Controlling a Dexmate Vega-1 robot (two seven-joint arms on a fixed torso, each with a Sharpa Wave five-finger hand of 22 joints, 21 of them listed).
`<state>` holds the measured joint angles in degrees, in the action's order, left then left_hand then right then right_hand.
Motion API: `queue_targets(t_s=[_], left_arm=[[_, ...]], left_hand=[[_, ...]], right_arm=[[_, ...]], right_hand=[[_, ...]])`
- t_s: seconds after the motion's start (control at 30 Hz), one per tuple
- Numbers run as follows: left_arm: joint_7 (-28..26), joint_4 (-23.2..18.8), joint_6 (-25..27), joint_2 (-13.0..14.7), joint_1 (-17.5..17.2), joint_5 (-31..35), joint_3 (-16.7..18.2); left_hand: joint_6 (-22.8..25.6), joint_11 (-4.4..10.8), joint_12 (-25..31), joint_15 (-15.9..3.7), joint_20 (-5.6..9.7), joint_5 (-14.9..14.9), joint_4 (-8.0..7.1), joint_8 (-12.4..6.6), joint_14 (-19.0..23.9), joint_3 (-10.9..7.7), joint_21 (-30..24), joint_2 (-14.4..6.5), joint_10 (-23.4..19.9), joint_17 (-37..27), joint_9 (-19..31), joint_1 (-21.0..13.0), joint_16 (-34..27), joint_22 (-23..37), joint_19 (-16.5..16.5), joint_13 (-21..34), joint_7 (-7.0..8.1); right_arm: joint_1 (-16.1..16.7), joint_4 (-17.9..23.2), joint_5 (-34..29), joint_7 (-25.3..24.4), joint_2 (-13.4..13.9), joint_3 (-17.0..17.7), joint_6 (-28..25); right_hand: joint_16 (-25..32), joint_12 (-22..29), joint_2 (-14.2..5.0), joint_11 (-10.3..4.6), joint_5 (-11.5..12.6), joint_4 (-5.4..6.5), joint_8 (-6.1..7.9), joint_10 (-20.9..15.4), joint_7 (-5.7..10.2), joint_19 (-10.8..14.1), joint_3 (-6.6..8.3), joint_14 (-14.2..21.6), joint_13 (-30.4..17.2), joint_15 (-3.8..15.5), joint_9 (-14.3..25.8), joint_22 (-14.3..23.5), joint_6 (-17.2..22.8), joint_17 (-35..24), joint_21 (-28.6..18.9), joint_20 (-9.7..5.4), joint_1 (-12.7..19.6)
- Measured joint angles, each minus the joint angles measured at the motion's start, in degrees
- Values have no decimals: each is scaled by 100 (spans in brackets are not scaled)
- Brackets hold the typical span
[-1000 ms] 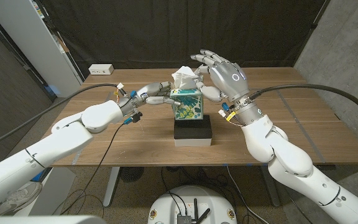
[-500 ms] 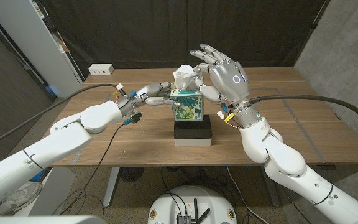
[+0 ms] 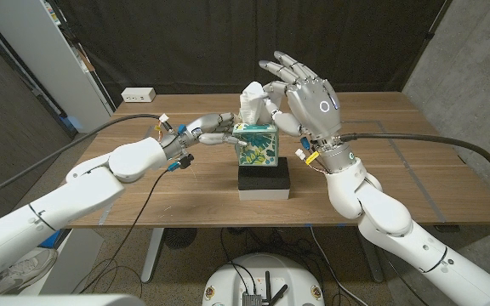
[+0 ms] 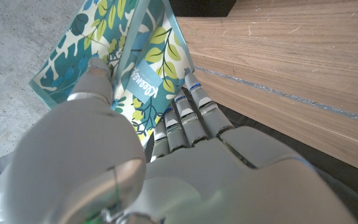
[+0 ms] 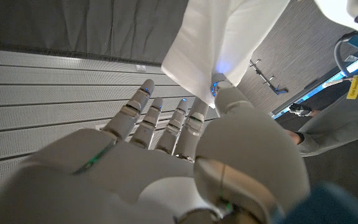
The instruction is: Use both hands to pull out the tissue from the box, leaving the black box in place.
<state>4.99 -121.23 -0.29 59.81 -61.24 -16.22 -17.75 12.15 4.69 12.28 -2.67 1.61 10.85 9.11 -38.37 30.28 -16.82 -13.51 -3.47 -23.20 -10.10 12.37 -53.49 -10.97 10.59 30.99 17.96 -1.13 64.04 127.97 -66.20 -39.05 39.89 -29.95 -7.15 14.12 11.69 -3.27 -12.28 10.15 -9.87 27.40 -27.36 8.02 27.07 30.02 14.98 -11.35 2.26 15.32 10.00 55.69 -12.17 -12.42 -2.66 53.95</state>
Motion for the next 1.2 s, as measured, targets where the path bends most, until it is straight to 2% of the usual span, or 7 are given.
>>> queue_targets(t_s=[0.37,0.97,1.07,1.2], left_arm=[[70,62,1,22,35,-38,14],[264,265,-62,-5,221,-112,-68],[289,291,-69,-12,250,-118,-86],[312,310,-71,-16,273,-123,-102]], left_hand=[[0,0,0,0,0,0,6,1,0,-5,0,0,0,2,0,0,0,0,0,0,1],[-1,0,2,0,0,-4,20,18,0,-41,0,3,0,5,3,3,0,-1,0,-1,1],[-1,0,2,0,0,-5,14,19,0,-62,0,14,0,5,-12,16,0,-1,0,-1,1],[-1,0,2,0,0,-5,14,17,0,-62,0,20,0,5,-17,25,0,-1,0,18,1]], right_arm=[[-252,-155,-27,-145,-99,-113,30],[-883,-572,186,-293,-382,-256,70],[-950,-618,225,-331,-415,-258,58],[-1008,-652,260,-381,-443,-259,38]], right_hand=[[0,0,7,0,0,22,42,0,0,0,-72,0,0,0,-2,-1,0,-23,0,0,53],[30,0,-8,31,0,7,42,-30,0,-1,-138,0,1,0,-31,-1,1,-23,0,0,69],[30,0,-11,31,-1,30,41,-30,72,-1,-175,0,1,0,-32,-1,49,-45,0,0,71],[30,0,-23,29,-1,30,60,-32,81,-1,-175,0,1,0,-31,-1,40,-50,0,0,83]])
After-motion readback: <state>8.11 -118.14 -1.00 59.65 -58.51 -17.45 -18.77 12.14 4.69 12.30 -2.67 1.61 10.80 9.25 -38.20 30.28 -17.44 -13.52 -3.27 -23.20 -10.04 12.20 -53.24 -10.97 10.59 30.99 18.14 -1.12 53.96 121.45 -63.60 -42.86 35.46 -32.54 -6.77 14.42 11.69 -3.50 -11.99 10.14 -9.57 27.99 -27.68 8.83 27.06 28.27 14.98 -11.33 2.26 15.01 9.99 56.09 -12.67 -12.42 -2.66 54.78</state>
